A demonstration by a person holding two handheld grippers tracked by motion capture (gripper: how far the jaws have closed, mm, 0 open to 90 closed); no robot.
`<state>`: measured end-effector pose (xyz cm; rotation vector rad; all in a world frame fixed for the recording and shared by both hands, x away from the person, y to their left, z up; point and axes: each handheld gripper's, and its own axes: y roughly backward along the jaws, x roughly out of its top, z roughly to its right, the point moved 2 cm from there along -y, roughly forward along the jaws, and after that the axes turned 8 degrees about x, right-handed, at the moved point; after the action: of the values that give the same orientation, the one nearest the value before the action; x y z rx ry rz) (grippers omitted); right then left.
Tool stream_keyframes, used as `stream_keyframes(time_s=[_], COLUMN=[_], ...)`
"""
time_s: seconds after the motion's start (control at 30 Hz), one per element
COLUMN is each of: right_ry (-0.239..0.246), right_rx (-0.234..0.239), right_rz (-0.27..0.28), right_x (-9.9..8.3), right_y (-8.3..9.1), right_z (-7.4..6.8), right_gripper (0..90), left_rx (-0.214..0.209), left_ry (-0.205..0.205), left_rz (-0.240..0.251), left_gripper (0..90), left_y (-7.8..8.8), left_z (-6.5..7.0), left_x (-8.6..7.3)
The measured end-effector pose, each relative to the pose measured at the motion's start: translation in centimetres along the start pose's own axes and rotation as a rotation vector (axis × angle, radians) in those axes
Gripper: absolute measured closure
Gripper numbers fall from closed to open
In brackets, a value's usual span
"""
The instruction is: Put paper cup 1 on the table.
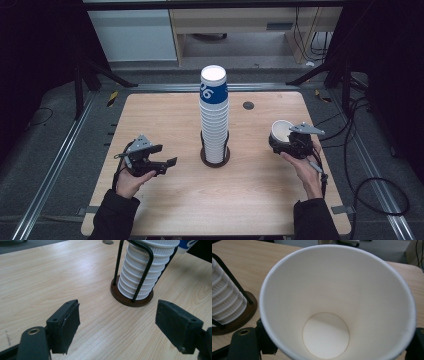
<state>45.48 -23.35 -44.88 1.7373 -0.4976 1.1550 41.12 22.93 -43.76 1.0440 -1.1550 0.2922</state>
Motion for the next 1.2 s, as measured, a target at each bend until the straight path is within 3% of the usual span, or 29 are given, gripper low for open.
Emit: stream_keyframes(time_s=[0.5,0.73,1.0,1.2], right_ry=[0.000,-0.015,0.011,0.011], right_rx=[0.016,0.030,0.025,0.041], right_rz=[-0.118,-0.143,-0.151,-0.147], right_x=[-1.7,-2.2,-2.4,-2.2], right_y=[-3.0,-3.8,-4.3,-4.1], right_z=[0.5,0.6,0.6,0.4], right_gripper=[20.8,20.6,20.0,10.8], left_rx=[0.002,-0.001,-0.002,-0.003], left_ry=[-0.009,-0.008,-0.013,-0.016], left_rz=[-0.004,-0.003,-0.008,-0.003], left_gripper=[19.2,19.2,19.4,19.3], left_y=[-0.1,-0.1,-0.2,-0.1], left_z=[0.1,0.2,0.2,0.3], left_x=[0.0,0.0,0.0,0.0])
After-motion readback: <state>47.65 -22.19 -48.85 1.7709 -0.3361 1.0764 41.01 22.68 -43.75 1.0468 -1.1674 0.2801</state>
